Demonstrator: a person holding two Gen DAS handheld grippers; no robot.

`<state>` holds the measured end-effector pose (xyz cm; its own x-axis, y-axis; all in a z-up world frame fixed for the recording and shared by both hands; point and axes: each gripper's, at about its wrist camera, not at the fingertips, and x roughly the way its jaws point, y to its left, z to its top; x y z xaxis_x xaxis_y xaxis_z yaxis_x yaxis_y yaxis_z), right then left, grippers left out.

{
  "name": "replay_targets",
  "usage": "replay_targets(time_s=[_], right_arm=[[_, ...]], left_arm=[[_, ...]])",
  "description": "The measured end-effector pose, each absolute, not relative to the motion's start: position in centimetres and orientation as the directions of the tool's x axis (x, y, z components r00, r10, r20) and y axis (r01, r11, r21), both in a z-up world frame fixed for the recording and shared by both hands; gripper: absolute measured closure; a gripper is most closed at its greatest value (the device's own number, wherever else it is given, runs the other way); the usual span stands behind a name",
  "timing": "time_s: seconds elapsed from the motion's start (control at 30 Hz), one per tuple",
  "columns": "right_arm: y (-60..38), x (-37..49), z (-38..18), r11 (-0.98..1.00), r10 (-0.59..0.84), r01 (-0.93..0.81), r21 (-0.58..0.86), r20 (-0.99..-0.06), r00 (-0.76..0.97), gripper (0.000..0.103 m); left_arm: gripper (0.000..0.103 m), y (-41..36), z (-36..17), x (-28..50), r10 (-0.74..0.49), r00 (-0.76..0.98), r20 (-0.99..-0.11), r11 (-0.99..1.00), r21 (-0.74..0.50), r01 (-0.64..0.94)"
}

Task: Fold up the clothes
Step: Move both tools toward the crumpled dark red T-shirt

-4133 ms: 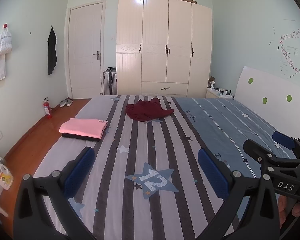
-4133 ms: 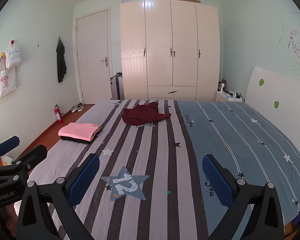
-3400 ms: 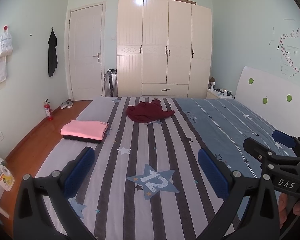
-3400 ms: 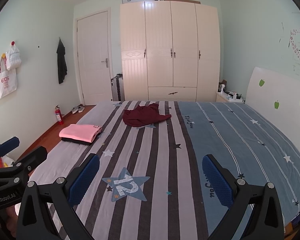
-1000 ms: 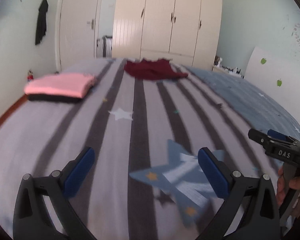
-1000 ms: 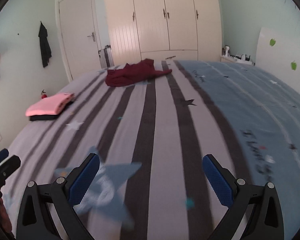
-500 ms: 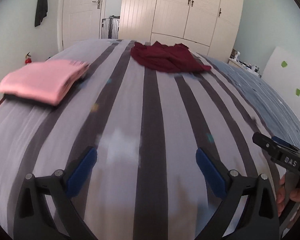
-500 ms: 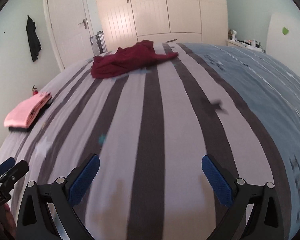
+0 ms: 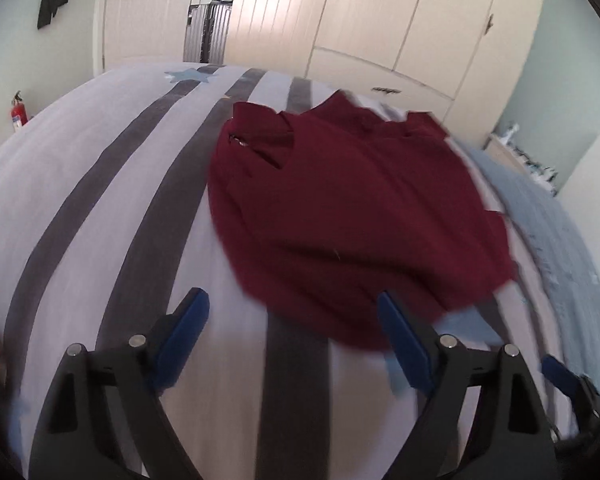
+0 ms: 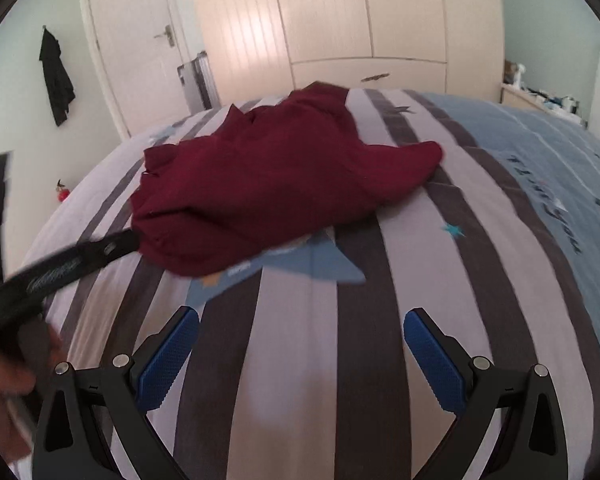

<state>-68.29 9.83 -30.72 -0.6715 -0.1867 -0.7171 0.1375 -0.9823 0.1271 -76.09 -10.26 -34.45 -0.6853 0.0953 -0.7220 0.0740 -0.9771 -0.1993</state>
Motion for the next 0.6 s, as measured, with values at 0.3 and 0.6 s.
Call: replay_targets(time_s=[0.3, 0.6], right_arm=[[13.1, -67.6, -33.3, -0.986, -0.161, 0.138, 0.093, -0.751, -0.64, 0.002], [16.2, -61.1, -31.1, -0.954, -0.291, 0.145, 0.261, -0.709, -0.643, 0.002]], left_arm=[[0.094, -8.5, -36.2, -75.9, 0.108, -0.652, -0.75, -0.993, -0.108, -0.041], [0.1, -6.6, -33.3, -54.9, 0.305, -0.637, -0.708, -0.95, -0.182, -0.253]])
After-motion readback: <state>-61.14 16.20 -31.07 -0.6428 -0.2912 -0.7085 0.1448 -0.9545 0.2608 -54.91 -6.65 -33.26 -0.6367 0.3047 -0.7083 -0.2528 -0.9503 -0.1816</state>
